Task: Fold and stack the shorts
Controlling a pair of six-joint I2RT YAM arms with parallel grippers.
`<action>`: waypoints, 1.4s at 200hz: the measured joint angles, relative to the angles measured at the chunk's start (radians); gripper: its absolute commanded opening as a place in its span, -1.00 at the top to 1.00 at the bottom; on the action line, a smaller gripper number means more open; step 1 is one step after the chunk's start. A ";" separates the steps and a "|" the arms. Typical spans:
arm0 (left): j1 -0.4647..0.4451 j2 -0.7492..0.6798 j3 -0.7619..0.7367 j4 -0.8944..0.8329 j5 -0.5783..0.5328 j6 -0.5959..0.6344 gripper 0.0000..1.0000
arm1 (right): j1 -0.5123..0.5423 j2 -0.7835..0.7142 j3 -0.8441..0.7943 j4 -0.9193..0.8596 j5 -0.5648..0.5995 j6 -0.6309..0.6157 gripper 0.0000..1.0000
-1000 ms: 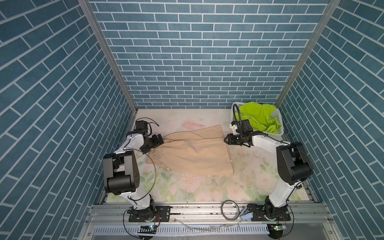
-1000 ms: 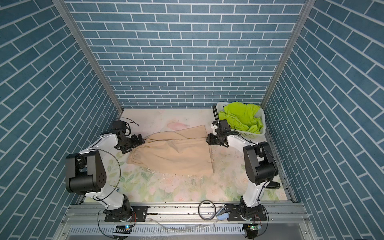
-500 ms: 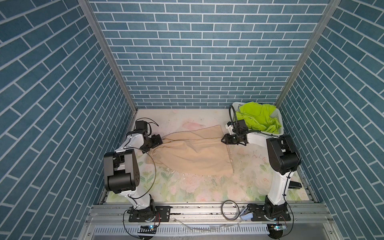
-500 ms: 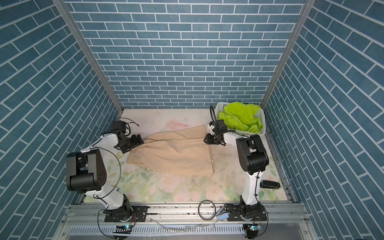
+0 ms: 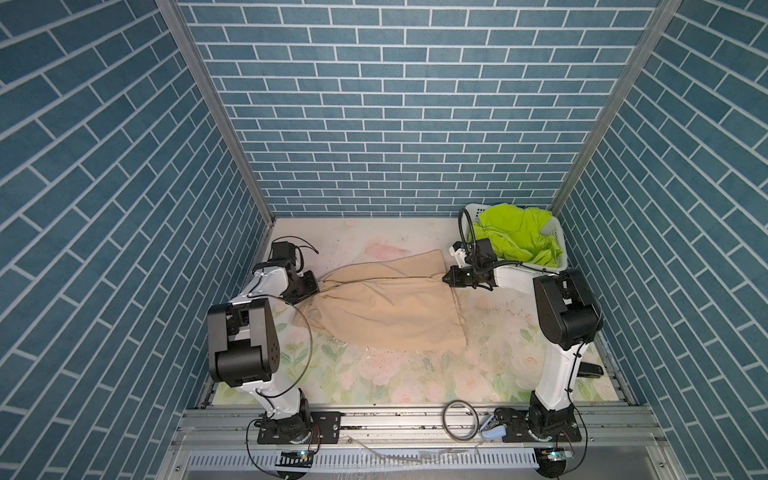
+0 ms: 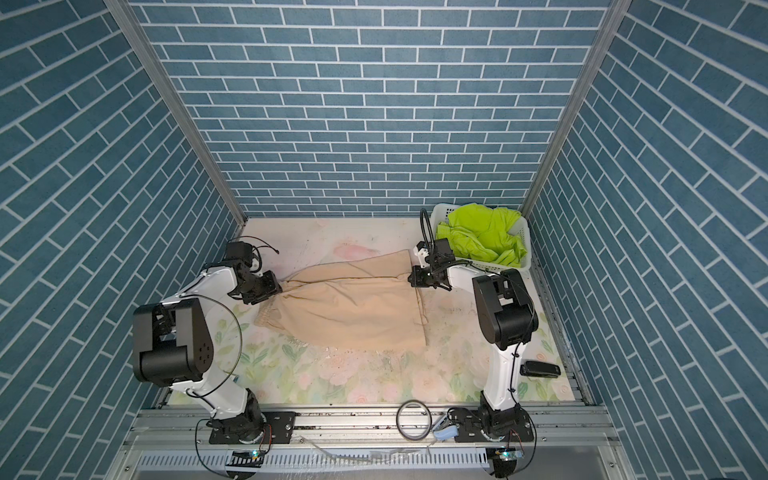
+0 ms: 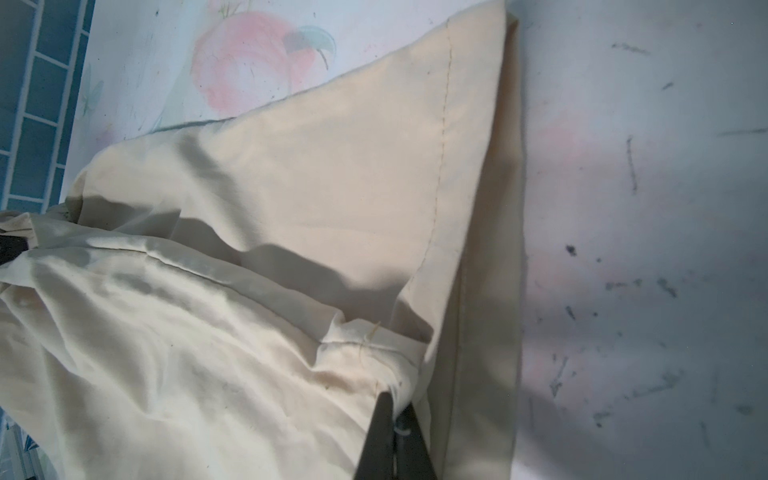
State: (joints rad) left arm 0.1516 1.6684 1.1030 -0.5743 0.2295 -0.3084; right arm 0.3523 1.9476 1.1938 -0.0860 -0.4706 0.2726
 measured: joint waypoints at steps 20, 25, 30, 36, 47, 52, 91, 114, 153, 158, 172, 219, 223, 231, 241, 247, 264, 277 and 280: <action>0.000 -0.011 0.011 -0.028 -0.048 0.005 -0.37 | 0.000 -0.051 -0.013 -0.003 0.009 0.000 1.00; 0.000 -0.019 0.011 -0.034 -0.064 0.001 -0.45 | 0.000 -0.065 -0.015 -0.003 0.011 0.000 1.00; 0.000 -0.027 0.011 -0.038 -0.076 0.005 -0.54 | 0.000 -0.079 -0.016 -0.003 0.013 0.000 1.00; 0.001 -0.039 0.011 -0.040 -0.090 0.005 -0.56 | 0.000 -0.094 -0.017 -0.003 0.016 -0.001 1.00; 0.003 -0.058 0.011 -0.034 -0.099 0.003 -0.56 | 0.000 -0.118 -0.017 -0.002 0.021 -0.002 1.00; 0.005 -0.065 0.011 -0.027 -0.099 0.002 -0.56 | 0.000 -0.125 -0.017 -0.002 0.023 -0.004 1.00; 0.011 -0.051 0.010 0.093 -0.019 -0.005 -0.45 | 0.000 -0.140 -0.041 0.013 0.030 -0.008 1.00; 0.011 0.002 0.010 0.138 0.018 -0.011 -0.44 | 0.000 -0.140 -0.063 0.019 0.030 -0.008 1.00; 0.011 0.060 0.004 0.125 -0.016 -0.006 -0.47 | 0.000 -0.140 -0.071 0.035 0.028 -0.008 1.00; 0.011 0.060 0.003 0.123 -0.024 -0.005 -0.48 | 0.000 -0.140 -0.071 0.039 0.027 -0.008 1.00; 0.011 0.060 0.002 0.124 -0.036 0.002 -0.49 | 0.000 -0.140 -0.073 0.048 0.025 -0.007 1.00; 0.014 0.070 -0.003 0.133 -0.041 0.008 -0.51 | 0.000 -0.140 -0.092 0.066 0.017 -0.006 1.00; 0.015 0.072 -0.004 0.134 -0.037 0.006 -0.51 | 0.000 -0.140 -0.093 0.066 0.017 -0.006 1.00; 0.018 0.075 -0.004 0.134 -0.027 0.004 -0.51 | 0.000 -0.140 -0.095 0.068 0.015 -0.006 1.00; 0.021 0.077 -0.005 0.131 -0.012 -0.001 -0.52 | 0.000 -0.140 -0.097 0.069 0.014 -0.005 1.00; 0.024 0.077 -0.005 0.131 -0.001 -0.003 -0.53 | 0.000 -0.140 -0.098 0.071 0.014 -0.002 1.00; 0.032 0.077 -0.006 0.127 0.041 -0.021 -0.53 | 0.000 -0.140 -0.098 0.072 0.014 0.000 1.00; 0.037 0.076 -0.006 0.126 0.069 -0.034 -0.54 | 0.000 -0.140 -0.098 0.072 0.014 0.001 1.00; 0.038 0.076 -0.006 0.126 0.072 -0.036 -0.53 | 0.000 -0.140 -0.098 0.072 0.014 0.001 1.00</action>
State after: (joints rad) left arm 0.1894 1.7447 1.0969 -0.4488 0.3019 -0.3443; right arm 0.3523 1.8072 1.0962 -0.0135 -0.4564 0.2733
